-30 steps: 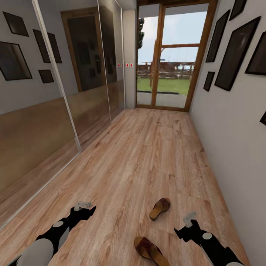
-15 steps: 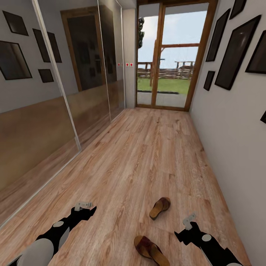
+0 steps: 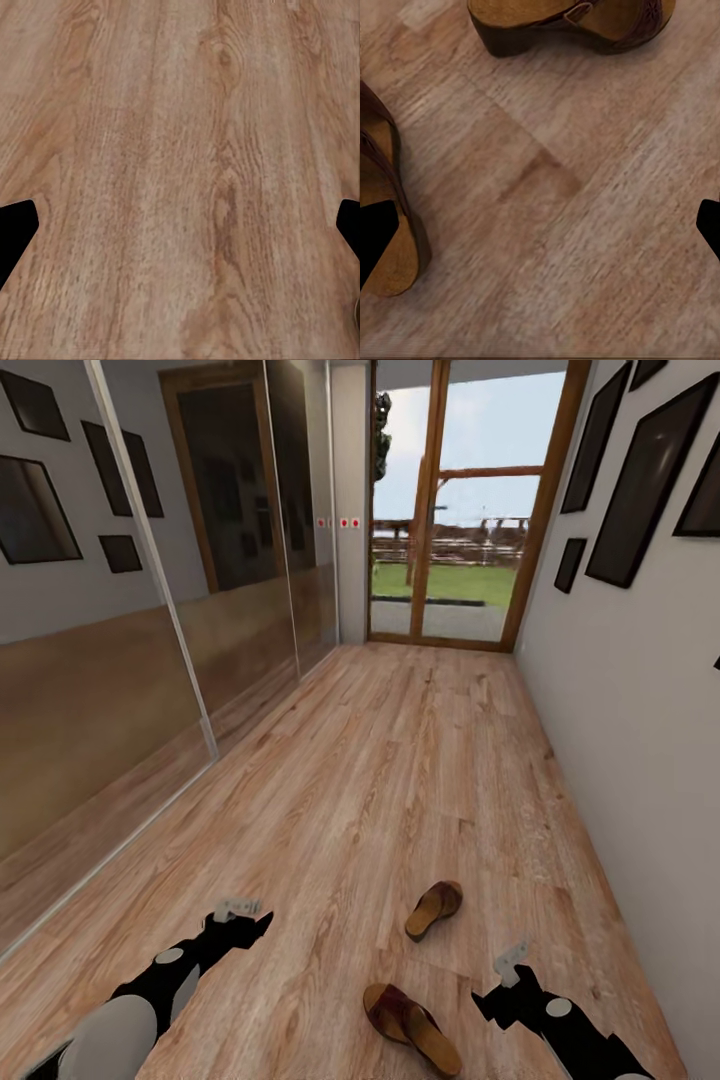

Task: Pick up the two gym shoes and the two sandals from the corridor floor and place them onto the hallstand (shoe rack) in the corridor, making sure they are on the rack and not on the floor. Arrange them so the two gym shoes are next to each other and the two sandals are next to each other.

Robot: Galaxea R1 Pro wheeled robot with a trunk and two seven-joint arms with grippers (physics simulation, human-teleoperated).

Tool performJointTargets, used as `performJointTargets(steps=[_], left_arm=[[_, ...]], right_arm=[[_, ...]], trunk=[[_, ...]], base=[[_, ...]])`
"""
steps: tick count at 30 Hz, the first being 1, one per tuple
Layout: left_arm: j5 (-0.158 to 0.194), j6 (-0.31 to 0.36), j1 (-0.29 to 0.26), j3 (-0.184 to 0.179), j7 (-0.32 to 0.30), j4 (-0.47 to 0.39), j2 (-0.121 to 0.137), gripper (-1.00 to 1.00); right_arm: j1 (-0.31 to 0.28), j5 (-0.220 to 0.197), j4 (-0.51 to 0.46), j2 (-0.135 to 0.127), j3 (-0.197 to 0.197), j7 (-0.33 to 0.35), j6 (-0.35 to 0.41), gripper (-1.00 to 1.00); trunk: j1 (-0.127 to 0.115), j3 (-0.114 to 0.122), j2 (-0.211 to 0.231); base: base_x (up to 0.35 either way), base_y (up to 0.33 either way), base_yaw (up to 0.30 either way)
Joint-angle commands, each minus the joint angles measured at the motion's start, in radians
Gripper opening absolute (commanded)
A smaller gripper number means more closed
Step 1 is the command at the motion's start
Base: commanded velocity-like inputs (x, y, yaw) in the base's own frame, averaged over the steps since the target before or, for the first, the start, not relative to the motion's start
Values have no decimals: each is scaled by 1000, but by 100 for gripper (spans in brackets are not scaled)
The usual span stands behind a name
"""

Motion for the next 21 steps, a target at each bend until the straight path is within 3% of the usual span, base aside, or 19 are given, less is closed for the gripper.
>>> performJointTargets(steps=[1, 9, 18, 21], left_arm=[[-10, -2, -6, 8, -6, -1, -4, 100], [-12, 39, -43, -3, -23, -2, -58, 100], [-13, 45, -36, -33, -21, -2, -64, 100], [-13, 46, -35, -35, -21, -2, -62, 100]], right_arm=[[-1, 10, 2, 1, -9, 7, -4, 100], [-1, 10, 8, 2, -7, 7, -5, 100], [-1, 10, 9, 8, -6, 7, -5, 100], [-1, 10, 10, 8, -6, 7, -5, 100]], trunk=[[4, -6, -8], [31, -44, -57], [35, -92, -59], [35, -96, -59]], base=[[0, 0, 0], [0, 0, 0], [0, 0, 103], [0, 0, 154]])
